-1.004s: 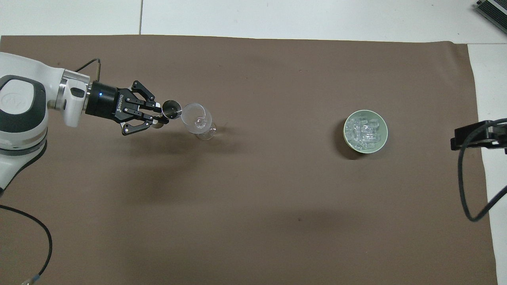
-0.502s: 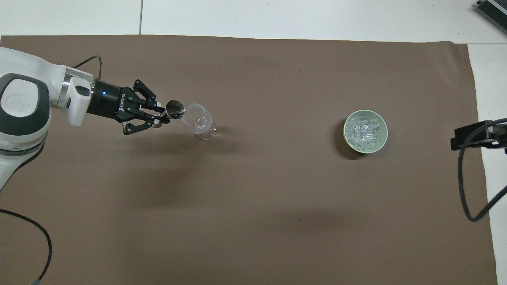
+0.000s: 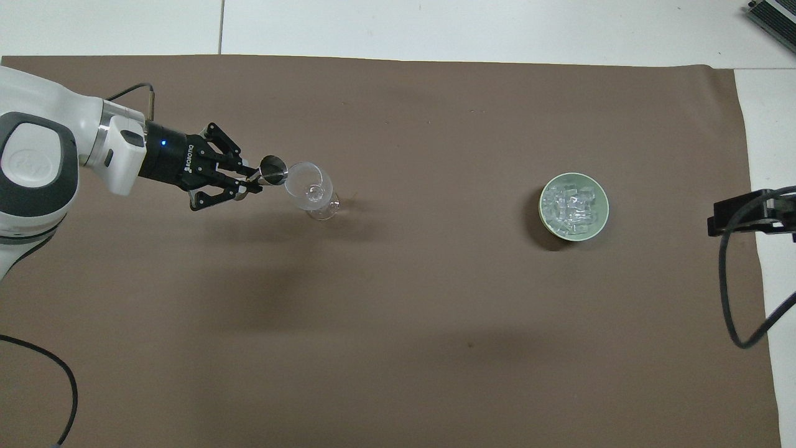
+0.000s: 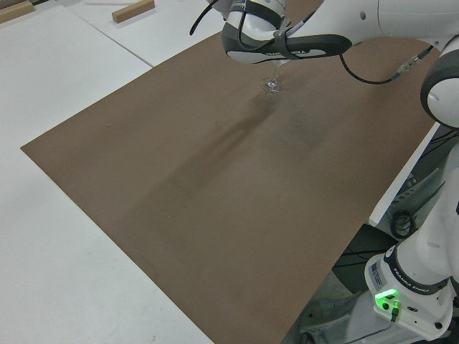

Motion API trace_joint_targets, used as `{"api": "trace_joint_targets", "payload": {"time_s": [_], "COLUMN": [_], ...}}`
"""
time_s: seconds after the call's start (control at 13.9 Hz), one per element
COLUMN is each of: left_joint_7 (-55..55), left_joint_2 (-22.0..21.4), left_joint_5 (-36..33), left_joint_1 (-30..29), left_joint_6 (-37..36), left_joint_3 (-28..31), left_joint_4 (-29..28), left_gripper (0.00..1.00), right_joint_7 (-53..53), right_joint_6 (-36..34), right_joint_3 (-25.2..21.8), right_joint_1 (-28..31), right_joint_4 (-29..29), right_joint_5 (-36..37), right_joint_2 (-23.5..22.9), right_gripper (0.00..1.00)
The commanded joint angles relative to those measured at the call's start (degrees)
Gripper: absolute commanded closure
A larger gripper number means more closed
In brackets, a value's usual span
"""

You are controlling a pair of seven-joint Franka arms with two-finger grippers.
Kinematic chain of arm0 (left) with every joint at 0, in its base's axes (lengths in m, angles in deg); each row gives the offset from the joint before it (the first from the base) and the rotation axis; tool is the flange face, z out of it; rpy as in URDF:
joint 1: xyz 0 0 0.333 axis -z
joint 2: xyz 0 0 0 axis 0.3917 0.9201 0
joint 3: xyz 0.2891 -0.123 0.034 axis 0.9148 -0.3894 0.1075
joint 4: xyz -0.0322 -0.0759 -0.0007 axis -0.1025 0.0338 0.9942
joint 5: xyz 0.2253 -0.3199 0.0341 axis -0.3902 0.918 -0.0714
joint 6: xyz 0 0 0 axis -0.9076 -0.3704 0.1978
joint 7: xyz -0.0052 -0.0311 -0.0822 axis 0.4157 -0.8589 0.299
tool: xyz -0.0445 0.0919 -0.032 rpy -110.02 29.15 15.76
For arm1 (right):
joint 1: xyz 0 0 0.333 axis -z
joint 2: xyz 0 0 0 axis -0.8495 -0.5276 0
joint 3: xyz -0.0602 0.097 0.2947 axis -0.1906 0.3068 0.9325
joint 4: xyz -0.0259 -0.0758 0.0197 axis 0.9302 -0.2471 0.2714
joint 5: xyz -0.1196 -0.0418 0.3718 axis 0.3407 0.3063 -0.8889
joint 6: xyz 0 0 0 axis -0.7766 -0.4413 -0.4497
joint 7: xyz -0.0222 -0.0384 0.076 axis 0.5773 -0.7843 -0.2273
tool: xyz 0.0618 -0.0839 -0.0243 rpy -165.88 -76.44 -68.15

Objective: Pour wine and add ice with both arms
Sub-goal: 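Tilt the silver cup with the left gripper to pour into the glass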

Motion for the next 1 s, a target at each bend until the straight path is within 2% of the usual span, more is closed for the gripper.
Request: {"api": "trace_joint_targets", "payload": {"time_s": [0.0,0.65,0.93], "left_joint_7": [2.0,5.3,9.0], "left_joint_2": [-1.2,-1.5,-2.0], "left_joint_5": [-2.5,-4.7,-7.6], "left_joint_1": [1.7,3.0,4.4], "left_joint_6": [1.4,3.1,3.6], "left_joint_3": [0.8,0.8,0.8], "left_joint_4": [0.2,0.5,0.6], "left_gripper": [1.0,1.0,1.0], "right_joint_7": [-1.6,-1.6,-1.6], "right_joint_6": [-0.3,-0.3,-0.3], "right_joint_3": [0.2,0.2,0.2], "right_joint_1": [1.1,1.1,1.1], "right_joint_4": [0.3,0.3,0.3], "right_joint_5": [-1.4,-1.4,-1.3], "right_joint_2": [0.7,0.7,0.7], "right_gripper": [0.0,0.0,0.0]}}
